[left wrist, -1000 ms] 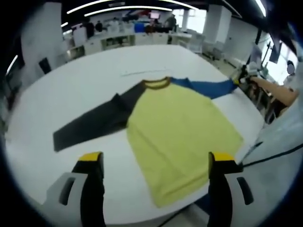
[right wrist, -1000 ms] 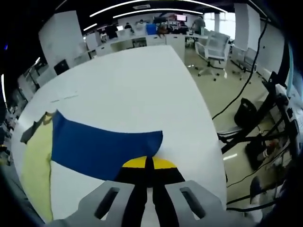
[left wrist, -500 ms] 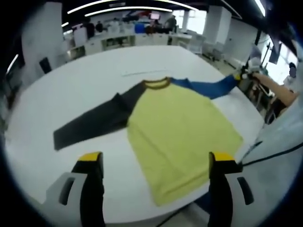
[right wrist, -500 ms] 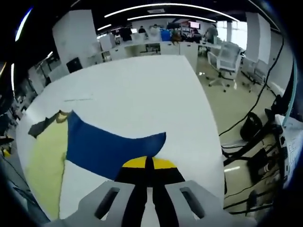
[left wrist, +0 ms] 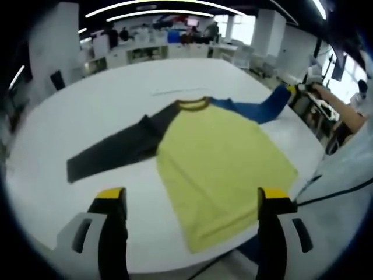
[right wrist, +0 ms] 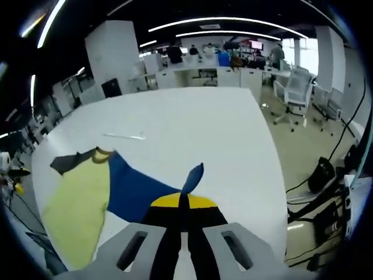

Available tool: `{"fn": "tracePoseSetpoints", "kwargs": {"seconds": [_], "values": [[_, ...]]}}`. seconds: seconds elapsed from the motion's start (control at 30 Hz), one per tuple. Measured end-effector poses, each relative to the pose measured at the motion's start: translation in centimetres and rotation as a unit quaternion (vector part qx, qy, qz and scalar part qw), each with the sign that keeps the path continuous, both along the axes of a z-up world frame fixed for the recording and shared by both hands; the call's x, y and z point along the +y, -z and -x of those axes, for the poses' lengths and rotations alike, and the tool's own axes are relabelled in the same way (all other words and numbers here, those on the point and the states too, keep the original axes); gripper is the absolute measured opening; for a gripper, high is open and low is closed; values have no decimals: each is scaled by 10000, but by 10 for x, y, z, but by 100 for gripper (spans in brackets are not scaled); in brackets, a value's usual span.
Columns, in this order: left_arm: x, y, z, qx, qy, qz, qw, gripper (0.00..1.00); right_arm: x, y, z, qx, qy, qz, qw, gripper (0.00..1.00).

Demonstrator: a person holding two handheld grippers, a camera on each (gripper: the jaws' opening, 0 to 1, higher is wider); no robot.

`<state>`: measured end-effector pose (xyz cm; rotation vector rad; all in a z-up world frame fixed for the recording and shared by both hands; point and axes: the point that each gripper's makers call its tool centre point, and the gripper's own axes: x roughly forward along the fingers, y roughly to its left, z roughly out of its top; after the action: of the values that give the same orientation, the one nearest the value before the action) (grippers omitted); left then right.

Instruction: Fold the garment on the visible template until the final outline fits inside the template.

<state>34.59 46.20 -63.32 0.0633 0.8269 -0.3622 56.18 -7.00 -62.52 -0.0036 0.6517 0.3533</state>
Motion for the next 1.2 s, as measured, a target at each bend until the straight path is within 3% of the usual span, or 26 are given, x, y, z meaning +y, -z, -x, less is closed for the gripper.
{"fn": "tracePoseSetpoints", "kwargs": {"seconds": [0.17, 0.77, 1.2], "values": [[0, 0, 2, -6, -14, 0, 10000, 89, 16, -11, 0, -43, -181, -16, 9998, 2], [3, -1, 5, -55, -28, 52, 10000, 89, 89, -60, 0, -333, -824, -634, 9940, 2], [9, -2, 4, -86, -40, 61, 9999, 88, 130, -75, -7, -395, -1201, -812, 9886, 2]]}}
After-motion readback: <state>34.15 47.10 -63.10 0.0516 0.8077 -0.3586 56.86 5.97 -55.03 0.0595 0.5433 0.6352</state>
